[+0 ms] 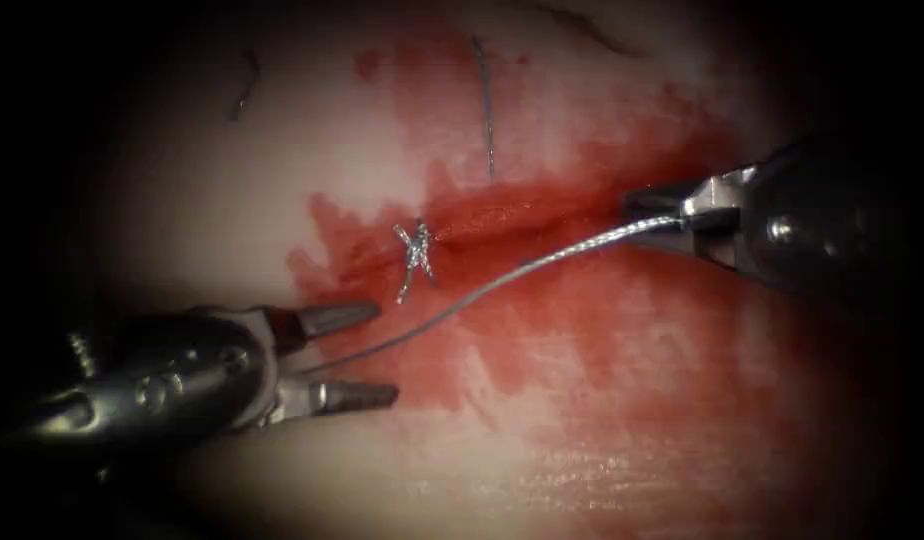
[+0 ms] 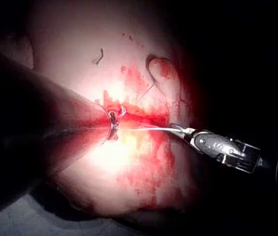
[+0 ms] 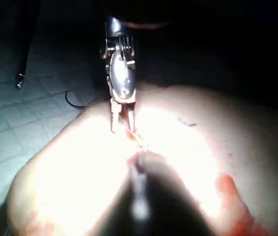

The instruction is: Wound Closure

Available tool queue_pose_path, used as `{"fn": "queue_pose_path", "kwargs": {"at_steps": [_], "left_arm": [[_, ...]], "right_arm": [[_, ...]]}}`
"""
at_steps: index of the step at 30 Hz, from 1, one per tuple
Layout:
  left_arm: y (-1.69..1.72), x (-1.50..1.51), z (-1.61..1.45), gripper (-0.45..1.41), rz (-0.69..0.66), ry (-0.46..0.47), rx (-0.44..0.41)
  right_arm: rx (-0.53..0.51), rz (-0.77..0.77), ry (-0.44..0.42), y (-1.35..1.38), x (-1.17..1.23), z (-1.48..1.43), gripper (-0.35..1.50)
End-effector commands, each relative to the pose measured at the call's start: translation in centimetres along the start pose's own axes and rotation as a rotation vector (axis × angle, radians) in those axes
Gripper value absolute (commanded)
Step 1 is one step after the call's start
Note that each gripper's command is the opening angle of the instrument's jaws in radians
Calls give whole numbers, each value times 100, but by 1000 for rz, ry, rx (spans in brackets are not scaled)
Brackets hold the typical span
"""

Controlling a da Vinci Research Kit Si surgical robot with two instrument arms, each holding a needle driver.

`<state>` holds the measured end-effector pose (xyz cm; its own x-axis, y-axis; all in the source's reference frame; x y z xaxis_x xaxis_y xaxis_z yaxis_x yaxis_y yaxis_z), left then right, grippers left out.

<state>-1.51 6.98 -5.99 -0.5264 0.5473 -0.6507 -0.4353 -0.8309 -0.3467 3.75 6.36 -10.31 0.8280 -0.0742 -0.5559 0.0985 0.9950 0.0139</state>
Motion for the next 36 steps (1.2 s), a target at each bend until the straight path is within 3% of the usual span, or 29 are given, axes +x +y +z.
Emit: {"fn": "queue_pose_path", "kwargs": {"at_steps": [1,3,4,5,9,12,17,20,22,33,35,36], "left_arm": [[-3,3,6,56,1,2,0],[-3,2,3,36,1,1,-3],[0,-2,1,-27,-14,4,-7],[2,-3,1,-35,-25,6,-11],[2,-11,3,-35,-216,-9,-24],[3,-20,3,-35,-275,-95,2],[-5,-17,-8,-35,-278,-133,12],[-7,-11,-15,-35,-283,-139,54],[-9,-6,-19,-35,-271,-146,78],[-8,-9,-19,-35,-48,-162,71],[-9,-8,-19,-35,-25,-162,64],[-10,-7,-19,-35,3,-162,54]], "right_arm": [[-2,-2,4,2,6,8,-35],[-4,3,4,1,6,9,-35],[-5,2,4,-1,7,10,-35],[-5,1,3,-2,7,11,-35],[-10,6,5,-4,7,11,-35],[-9,6,5,-4,8,11,-35],[-5,40,23,-5,8,9,-35],[1,133,43,-5,9,3,89],[12,160,54,-3,14,-9,126],[62,184,101,12,21,-61,108],[70,187,105,18,20,-69,96],[77,193,116,21,18,-72,77]]}}
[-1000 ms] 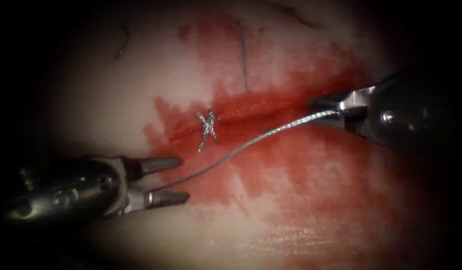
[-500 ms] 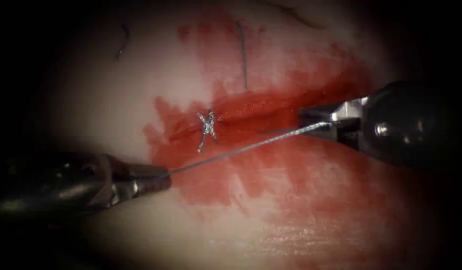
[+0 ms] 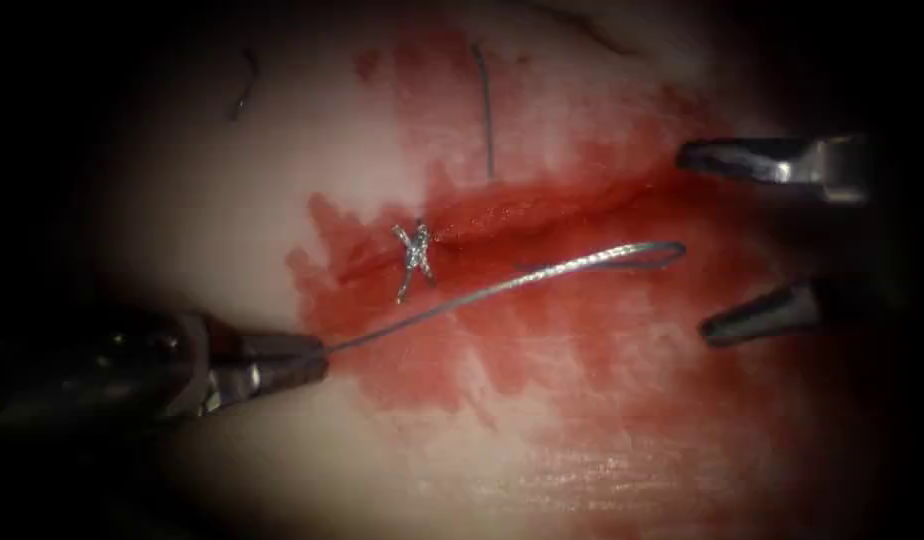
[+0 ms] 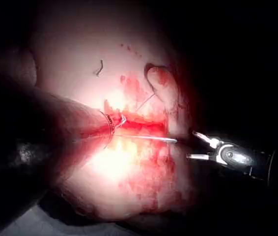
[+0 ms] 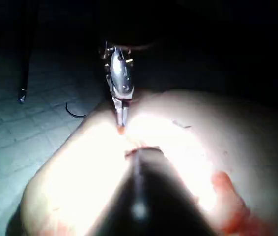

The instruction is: Wound Closure

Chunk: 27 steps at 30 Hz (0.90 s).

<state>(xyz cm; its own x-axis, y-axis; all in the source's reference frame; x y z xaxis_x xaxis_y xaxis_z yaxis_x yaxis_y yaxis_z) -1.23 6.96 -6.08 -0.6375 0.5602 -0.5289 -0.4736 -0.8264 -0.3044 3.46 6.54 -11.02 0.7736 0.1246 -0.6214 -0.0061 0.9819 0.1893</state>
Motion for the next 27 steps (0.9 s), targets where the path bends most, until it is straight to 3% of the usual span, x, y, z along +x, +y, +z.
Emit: {"fn": "queue_pose_path", "kwargs": {"at_steps": [1,2,3,6,9,11,15,16,21,27], "left_arm": [[-7,8,5,-35,80,13,-17],[-9,10,3,-35,117,25,-14],[-10,12,2,-35,142,34,-12],[-16,24,-8,-35,196,83,0],[-20,38,-21,-35,223,127,14],[-20,47,-32,-35,242,151,22],[-19,56,-42,-35,261,152,20],[-19,58,-43,-35,257,156,22],[-27,67,-37,-35,241,180,44],[-39,74,-7,-35,163,192,76]], "right_arm": [[51,-2,86,24,-3,-6,-10],[57,-3,100,33,-7,-6,-28],[58,-4,101,36,-9,-6,-35],[46,3,126,51,-22,18,-35],[113,-8,122,49,-28,45,-35],[182,-16,53,39,-37,69,-35],[74,-66,4,35,-43,81,-35],[54,-74,42,36,-47,88,-35],[167,-60,150,23,-63,133,-35],[214,-21,330,10,-62,154,-35]]}}
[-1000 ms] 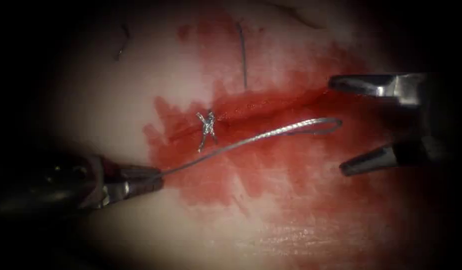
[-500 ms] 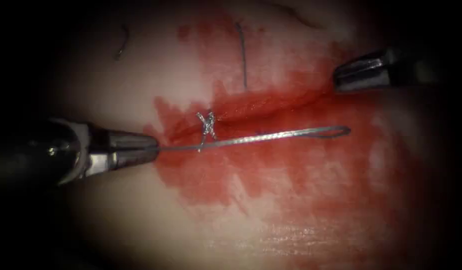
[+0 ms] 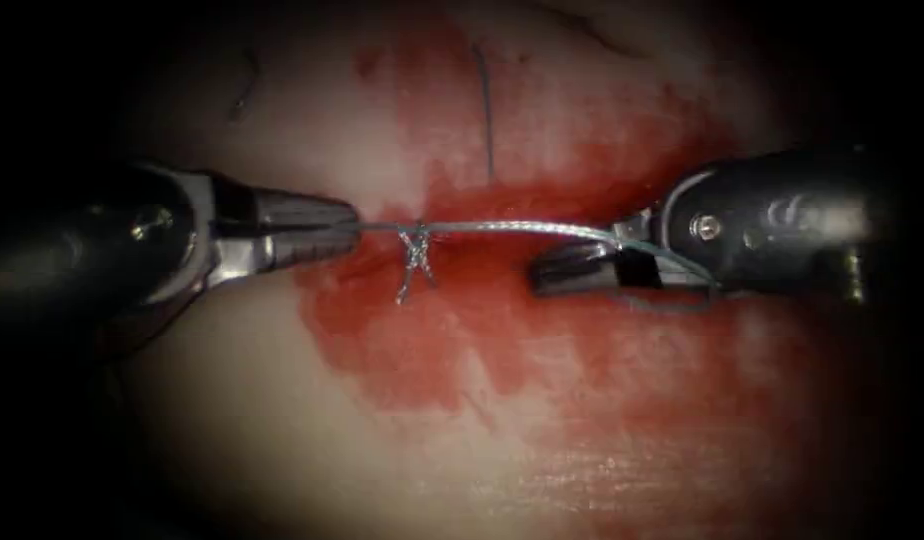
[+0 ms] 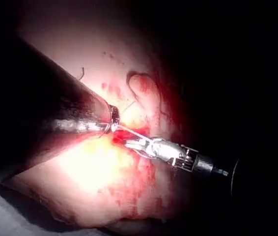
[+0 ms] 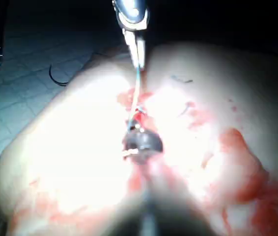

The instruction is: Wound Closure

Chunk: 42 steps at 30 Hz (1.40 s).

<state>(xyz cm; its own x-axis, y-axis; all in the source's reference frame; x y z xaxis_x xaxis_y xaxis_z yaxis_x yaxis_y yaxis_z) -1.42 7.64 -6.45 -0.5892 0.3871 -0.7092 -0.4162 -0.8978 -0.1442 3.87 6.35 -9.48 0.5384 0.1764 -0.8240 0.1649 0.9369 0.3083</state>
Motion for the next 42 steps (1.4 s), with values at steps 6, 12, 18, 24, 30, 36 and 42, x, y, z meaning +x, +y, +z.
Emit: {"fn": "queue_pose_path", "kwargs": {"at_steps": [6,12,18,24,30,36,42], "left_arm": [[0,-5,41,-35,-60,-4,41],[4,-14,59,-35,-66,-8,65],[10,-16,67,-35,-66,-8,73],[27,-12,82,-35,-70,-3,77],[45,-3,86,-35,-78,8,71],[63,6,74,-35,-82,-13,44],[75,20,52,-35,-75,-29,24]], "right_arm": [[-50,7,128,-3,15,22,-35],[-105,15,208,-4,26,23,-35],[-174,47,297,1,35,6,-35],[-261,116,385,10,49,0,-35],[-335,144,398,13,51,3,-35],[-372,155,374,16,44,5,-35],[-420,119,339,19,44,11,-11]]}}
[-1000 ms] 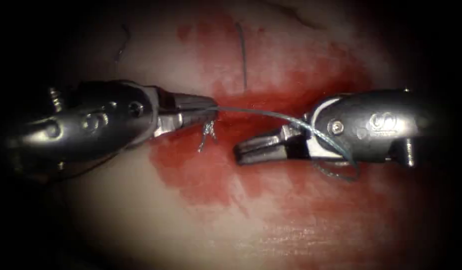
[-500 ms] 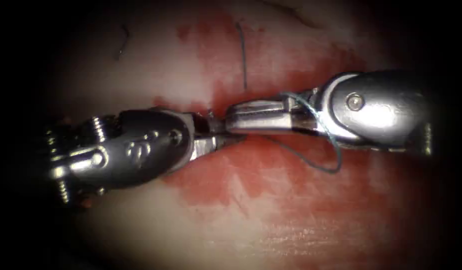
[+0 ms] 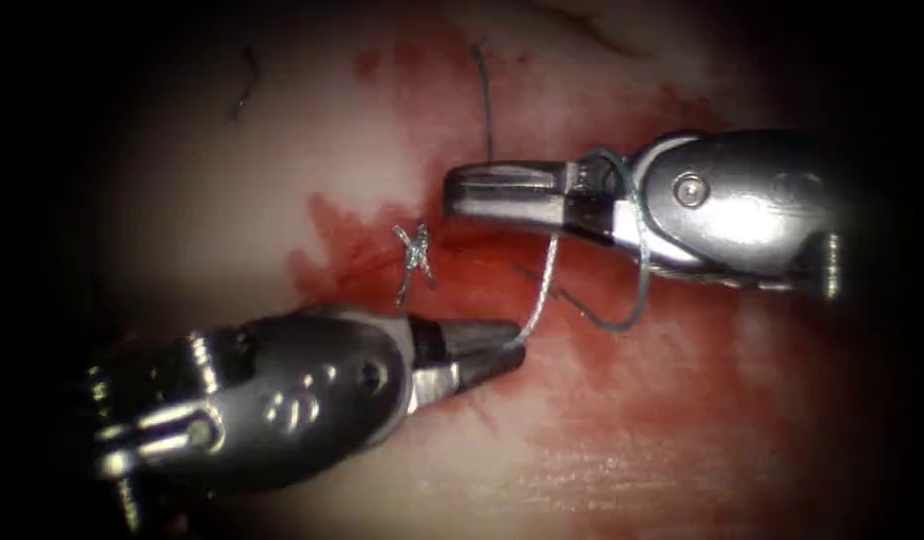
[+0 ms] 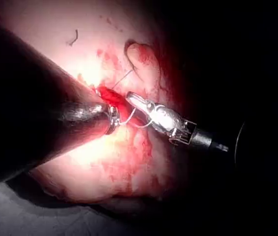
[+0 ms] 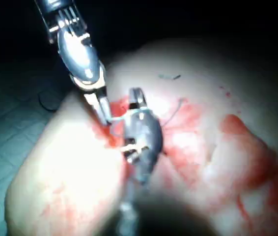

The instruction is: Wound Closure

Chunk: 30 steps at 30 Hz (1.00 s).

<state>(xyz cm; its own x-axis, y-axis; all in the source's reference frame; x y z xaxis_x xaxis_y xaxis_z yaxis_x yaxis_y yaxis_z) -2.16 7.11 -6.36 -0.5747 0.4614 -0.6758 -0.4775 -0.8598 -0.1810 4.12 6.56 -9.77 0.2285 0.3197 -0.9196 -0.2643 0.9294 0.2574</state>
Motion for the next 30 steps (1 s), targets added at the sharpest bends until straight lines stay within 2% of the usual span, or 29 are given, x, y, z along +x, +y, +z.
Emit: {"fn": "queue_pose_path", "kwargs": {"at_steps": [1,7,16,24,30], "left_arm": [[-3,5,3,-35,7,1,-3],[-19,15,-26,-35,6,-15,-5],[-31,17,-36,-35,18,-21,5],[-61,14,-54,-35,56,-69,44],[-79,10,-45,-35,78,-84,61]], "right_arm": [[-2,-21,0,0,0,13,7],[26,-41,-74,-8,-20,23,51],[80,-75,-190,-23,-51,33,71],[120,-76,-222,-25,-54,29,71],[185,-80,-224,-38,-59,29,62]]}}
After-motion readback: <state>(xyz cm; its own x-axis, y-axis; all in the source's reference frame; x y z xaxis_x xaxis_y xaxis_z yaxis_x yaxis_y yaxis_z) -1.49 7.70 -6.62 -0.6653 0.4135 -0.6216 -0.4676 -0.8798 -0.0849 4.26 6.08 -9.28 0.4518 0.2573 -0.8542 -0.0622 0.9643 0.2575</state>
